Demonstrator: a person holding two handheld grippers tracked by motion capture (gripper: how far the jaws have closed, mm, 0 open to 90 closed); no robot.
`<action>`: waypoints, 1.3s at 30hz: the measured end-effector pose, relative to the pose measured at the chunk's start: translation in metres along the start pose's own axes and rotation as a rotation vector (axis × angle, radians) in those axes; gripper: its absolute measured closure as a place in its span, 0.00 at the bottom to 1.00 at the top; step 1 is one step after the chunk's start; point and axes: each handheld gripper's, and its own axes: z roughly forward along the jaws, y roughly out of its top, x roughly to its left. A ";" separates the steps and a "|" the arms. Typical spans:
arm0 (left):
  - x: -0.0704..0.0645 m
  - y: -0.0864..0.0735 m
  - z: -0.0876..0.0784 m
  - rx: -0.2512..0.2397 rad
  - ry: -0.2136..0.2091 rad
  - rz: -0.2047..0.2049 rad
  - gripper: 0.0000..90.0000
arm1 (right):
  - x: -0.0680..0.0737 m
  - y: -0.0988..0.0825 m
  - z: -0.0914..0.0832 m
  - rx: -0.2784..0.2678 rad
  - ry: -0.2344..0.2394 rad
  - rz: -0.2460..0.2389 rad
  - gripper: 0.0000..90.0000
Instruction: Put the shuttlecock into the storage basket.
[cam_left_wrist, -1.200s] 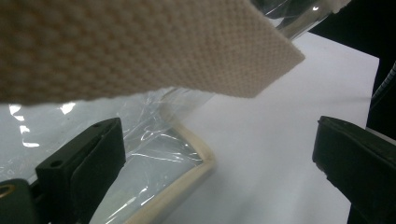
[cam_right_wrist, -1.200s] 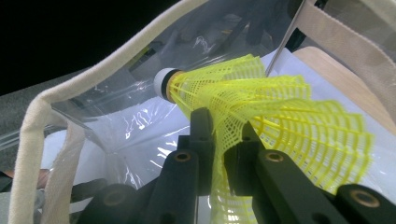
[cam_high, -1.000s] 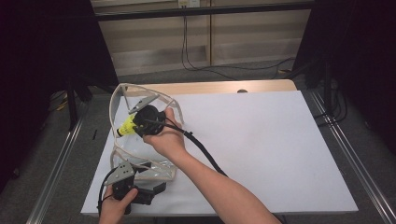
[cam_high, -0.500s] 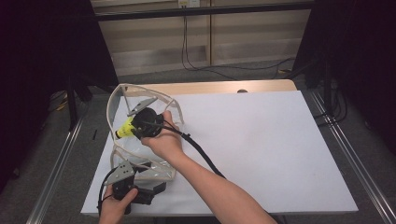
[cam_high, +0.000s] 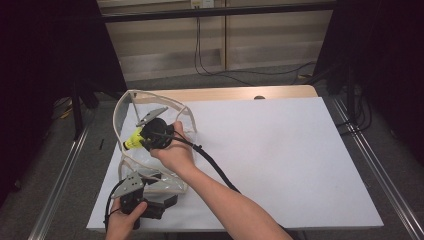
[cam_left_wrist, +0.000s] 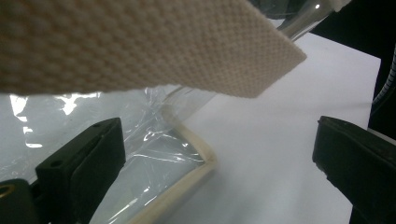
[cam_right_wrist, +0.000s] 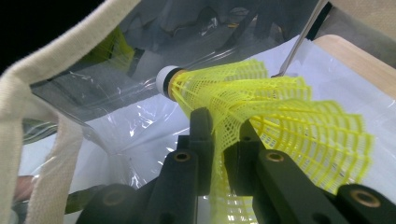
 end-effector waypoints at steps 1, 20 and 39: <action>0.000 0.000 0.000 0.001 0.000 0.001 0.03 | 0.000 0.000 0.001 0.002 -0.003 0.001 0.92; 0.000 0.000 0.000 0.003 0.002 0.003 0.03 | 0.000 -0.006 0.013 0.027 -0.001 -0.012 0.92; 0.000 0.000 0.000 0.003 0.001 0.003 0.03 | -0.001 -0.016 0.021 0.049 -0.003 -0.001 0.92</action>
